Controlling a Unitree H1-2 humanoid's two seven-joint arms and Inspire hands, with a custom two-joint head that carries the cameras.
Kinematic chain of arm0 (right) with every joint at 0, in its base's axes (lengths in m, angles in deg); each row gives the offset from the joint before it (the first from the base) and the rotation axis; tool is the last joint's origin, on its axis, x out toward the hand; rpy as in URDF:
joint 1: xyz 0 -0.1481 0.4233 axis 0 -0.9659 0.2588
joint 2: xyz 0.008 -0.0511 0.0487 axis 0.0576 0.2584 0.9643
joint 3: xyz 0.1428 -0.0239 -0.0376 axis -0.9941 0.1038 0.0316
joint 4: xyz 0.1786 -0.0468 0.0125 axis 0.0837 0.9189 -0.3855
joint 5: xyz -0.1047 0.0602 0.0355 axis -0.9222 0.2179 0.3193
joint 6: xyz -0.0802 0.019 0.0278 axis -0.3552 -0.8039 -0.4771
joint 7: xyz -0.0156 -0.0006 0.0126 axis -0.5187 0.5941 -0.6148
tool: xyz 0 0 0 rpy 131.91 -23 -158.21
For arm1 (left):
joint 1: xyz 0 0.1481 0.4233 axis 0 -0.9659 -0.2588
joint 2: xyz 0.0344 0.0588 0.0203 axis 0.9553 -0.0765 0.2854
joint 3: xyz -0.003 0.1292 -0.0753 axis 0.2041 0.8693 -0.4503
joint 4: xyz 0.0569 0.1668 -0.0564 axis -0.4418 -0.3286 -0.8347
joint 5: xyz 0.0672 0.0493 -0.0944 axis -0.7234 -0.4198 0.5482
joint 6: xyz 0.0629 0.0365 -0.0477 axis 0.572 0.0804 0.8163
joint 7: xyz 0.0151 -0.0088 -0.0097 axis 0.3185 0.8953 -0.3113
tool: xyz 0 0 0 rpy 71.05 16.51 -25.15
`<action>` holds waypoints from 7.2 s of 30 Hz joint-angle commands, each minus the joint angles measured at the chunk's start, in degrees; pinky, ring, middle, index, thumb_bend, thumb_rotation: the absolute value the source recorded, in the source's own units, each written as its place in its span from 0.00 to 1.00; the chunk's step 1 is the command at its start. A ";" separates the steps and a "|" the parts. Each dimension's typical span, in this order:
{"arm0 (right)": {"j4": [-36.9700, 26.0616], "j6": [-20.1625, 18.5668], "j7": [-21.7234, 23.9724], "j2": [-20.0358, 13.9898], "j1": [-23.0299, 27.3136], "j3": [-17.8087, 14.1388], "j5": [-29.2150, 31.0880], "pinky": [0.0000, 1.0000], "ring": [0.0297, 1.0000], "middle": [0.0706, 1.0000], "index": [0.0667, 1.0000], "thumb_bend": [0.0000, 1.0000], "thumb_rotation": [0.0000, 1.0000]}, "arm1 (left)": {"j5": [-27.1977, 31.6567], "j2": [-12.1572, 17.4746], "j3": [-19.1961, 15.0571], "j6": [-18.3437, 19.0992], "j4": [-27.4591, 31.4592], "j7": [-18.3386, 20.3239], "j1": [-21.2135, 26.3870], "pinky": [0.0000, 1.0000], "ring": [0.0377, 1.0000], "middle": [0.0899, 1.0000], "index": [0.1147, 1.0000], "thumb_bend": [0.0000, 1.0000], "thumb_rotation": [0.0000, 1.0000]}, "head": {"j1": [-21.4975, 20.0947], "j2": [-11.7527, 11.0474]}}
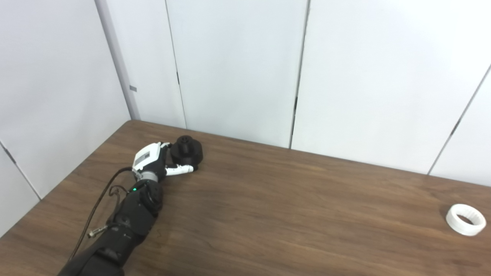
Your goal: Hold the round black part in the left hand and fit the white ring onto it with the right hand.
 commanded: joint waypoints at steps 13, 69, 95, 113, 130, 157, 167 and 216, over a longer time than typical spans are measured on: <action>-1.83 1.43 0.23 0.13 -0.51 0.45 -0.43 1.00 1.00 1.00 1.00 0.69 1.00 | 1.97 -1.45 -0.27 -2.28 -2.05 -1.37 4.42 1.00 1.00 0.96 0.88 1.00 0.54 | -0.61 0.15; -2.15 1.25 0.19 -0.34 -1.02 0.19 0.34 1.00 1.00 1.00 1.00 0.70 1.00 | 6.54 -4.94 -1.68 -6.03 -8.45 -13.33 6.63 0.90 0.85 0.73 0.42 0.53 0.05 | -0.25 1.06; -1.85 1.97 0.55 -0.24 0.22 2.39 -1.12 1.00 1.00 1.00 1.00 0.78 1.00 | 5.44 -4.72 -2.45 -1.90 17.26 -7.27 -2.95 0.88 0.86 0.75 0.42 0.52 0.05 | -4.17 2.91; -4.74 -0.36 -0.71 1.19 0.17 4.29 -1.72 1.00 1.00 0.98 1.00 0.69 1.00 | -0.98 -11.79 7.39 1.36 53.03 8.48 -24.72 1.00 1.00 0.85 0.42 0.52 0.06 | -10.43 7.36; -7.22 -2.68 -1.15 2.28 0.69 5.71 -4.57 1.00 1.00 0.95 0.99 0.70 0.99 | -7.39 -18.34 15.90 -6.01 54.99 11.29 -32.78 1.00 0.98 0.86 0.42 0.52 0.07 | -16.06 11.82; -13.25 -9.99 -3.47 2.66 1.97 7.17 -5.59 1.00 1.00 0.93 0.99 0.70 1.00 | -1.85 -19.23 15.69 -1.46 55.66 21.05 -36.09 1.00 1.00 0.89 0.42 0.52 0.06 | -19.67 18.84; -13.81 -10.61 -3.72 2.50 2.39 7.17 -4.68 1.00 1.00 0.93 0.98 0.70 1.00 | -7.14 -18.72 16.98 -3.59 52.38 18.78 -36.35 1.00 1.00 0.86 0.42 0.52 0.06 | -19.49 19.69; -14.11 -28.56 -2.39 -11.34 25.77 5.13 -23.98 1.00 1.00 1.00 0.97 0.64 0.81 | -11.15 -15.65 17.61 -3.03 54.96 19.72 -40.30 1.00 0.98 0.86 0.42 0.52 0.06 | -31.64 15.82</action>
